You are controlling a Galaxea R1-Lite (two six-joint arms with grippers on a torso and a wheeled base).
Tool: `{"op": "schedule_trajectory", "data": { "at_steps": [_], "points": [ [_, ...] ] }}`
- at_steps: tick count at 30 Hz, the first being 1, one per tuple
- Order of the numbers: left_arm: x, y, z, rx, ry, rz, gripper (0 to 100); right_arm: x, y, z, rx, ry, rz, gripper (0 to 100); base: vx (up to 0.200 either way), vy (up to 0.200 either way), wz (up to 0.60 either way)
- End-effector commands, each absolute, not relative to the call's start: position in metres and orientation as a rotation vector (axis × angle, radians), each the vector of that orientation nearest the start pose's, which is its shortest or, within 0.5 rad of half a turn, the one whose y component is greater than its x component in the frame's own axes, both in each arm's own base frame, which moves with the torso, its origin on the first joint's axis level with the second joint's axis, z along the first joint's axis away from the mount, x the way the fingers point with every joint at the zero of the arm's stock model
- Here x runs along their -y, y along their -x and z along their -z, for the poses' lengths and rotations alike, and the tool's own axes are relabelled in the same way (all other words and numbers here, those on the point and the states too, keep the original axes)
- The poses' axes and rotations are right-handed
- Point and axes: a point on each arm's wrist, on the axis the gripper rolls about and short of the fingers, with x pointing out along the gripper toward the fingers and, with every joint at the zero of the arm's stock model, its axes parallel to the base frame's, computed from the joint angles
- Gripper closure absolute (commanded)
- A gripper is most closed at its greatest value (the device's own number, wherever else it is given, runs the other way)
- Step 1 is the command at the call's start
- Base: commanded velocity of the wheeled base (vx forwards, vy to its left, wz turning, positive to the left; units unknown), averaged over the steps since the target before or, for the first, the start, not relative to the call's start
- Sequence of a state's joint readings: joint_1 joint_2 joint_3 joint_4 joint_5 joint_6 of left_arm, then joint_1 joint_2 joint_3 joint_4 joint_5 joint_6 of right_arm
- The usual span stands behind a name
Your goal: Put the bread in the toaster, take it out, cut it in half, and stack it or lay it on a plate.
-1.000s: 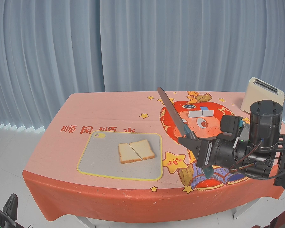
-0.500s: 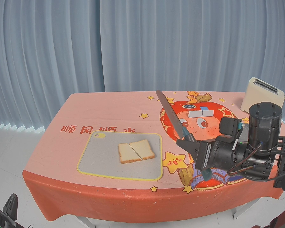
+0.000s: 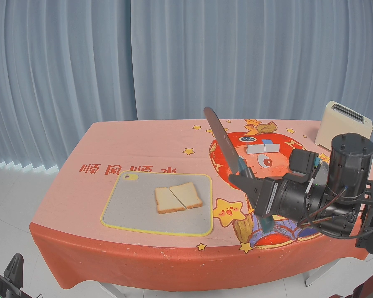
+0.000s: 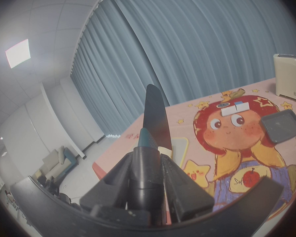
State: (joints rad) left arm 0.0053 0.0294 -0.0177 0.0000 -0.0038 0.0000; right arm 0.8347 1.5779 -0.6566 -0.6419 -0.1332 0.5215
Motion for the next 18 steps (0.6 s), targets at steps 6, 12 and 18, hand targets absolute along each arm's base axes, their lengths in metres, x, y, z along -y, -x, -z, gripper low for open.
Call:
{"op": "schedule_trajectory", "data": {
  "at_steps": [6,12,18],
  "points": [
    [0.0,0.02,-0.076,-0.032,0.0,-0.003,100,-0.19,-0.178,-0.168,-0.365,-0.387,-0.572,100,0.0,0.0,0.0],
    [0.0,0.02,-0.076,-0.031,0.0,-0.002,100,-0.187,-0.178,-0.168,-0.302,-0.415,-0.52,100,0.0,0.0,0.0],
    [0.0,0.02,-0.076,-0.032,0.0,-0.003,100,-0.183,-0.176,-0.165,-0.298,-0.417,-0.514,100,0.0,0.0,0.0]
  ]
}}
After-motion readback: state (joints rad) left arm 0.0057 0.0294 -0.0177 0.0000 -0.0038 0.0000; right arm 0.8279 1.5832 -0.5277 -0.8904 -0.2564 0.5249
